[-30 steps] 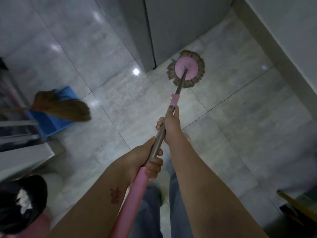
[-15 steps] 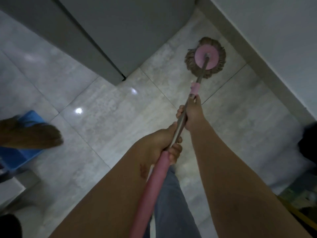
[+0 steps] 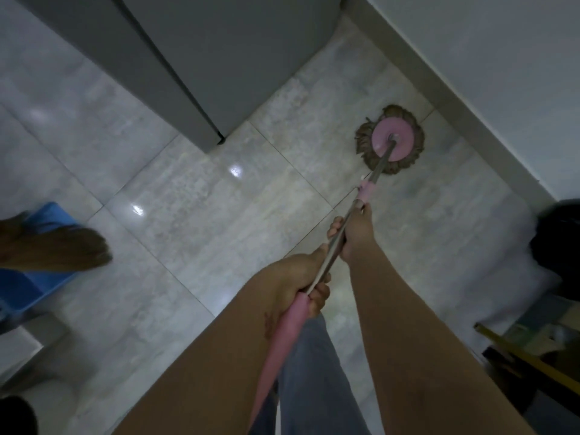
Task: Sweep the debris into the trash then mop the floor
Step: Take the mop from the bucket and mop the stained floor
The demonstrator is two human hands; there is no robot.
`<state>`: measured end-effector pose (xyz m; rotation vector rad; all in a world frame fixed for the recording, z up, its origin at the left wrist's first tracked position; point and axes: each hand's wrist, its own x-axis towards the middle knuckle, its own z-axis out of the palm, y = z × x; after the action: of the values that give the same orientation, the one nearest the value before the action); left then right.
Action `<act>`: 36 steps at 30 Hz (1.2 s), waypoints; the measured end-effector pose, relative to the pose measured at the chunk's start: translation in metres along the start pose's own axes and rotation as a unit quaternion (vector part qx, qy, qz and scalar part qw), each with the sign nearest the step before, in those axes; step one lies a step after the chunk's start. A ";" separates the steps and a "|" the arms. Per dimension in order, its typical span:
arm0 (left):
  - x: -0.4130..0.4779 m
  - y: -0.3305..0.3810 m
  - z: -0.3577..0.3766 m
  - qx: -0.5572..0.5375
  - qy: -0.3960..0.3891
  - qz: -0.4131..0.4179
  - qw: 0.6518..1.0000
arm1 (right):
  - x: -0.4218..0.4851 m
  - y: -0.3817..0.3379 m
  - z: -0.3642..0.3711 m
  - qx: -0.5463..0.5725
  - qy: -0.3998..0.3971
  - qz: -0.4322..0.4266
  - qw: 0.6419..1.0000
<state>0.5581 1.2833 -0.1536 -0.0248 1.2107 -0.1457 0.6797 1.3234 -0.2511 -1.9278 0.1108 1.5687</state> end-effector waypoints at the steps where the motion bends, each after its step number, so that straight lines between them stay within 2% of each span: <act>1: -0.005 -0.016 -0.006 0.010 0.007 0.001 1.000 | -0.011 0.016 -0.001 0.001 -0.001 0.004 1.000; 7: -0.038 -0.129 -0.042 0.017 0.025 -0.012 0.999 | -0.079 0.122 -0.008 0.029 -0.013 0.016 0.999; 11: -0.062 -0.195 -0.064 0.009 0.038 -0.039 0.998 | -0.124 0.185 -0.013 0.043 -0.006 0.061 0.997; 17: -0.069 -0.227 -0.063 0.018 0.040 -0.049 0.998 | -0.141 0.213 -0.028 0.085 -0.018 0.061 0.994; 24: -0.037 -0.197 -0.015 0.040 0.052 -0.050 0.997 | -0.105 0.174 -0.069 0.101 -0.044 0.050 0.993; 36: 0.065 -0.042 0.179 0.074 0.004 -0.029 0.997 | 0.030 -0.025 -0.199 0.092 0.022 -0.009 0.995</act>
<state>0.7435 1.2227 -0.1462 0.0705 1.2045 -0.2865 0.8685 1.2486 -0.2519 -1.8134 0.2463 1.4516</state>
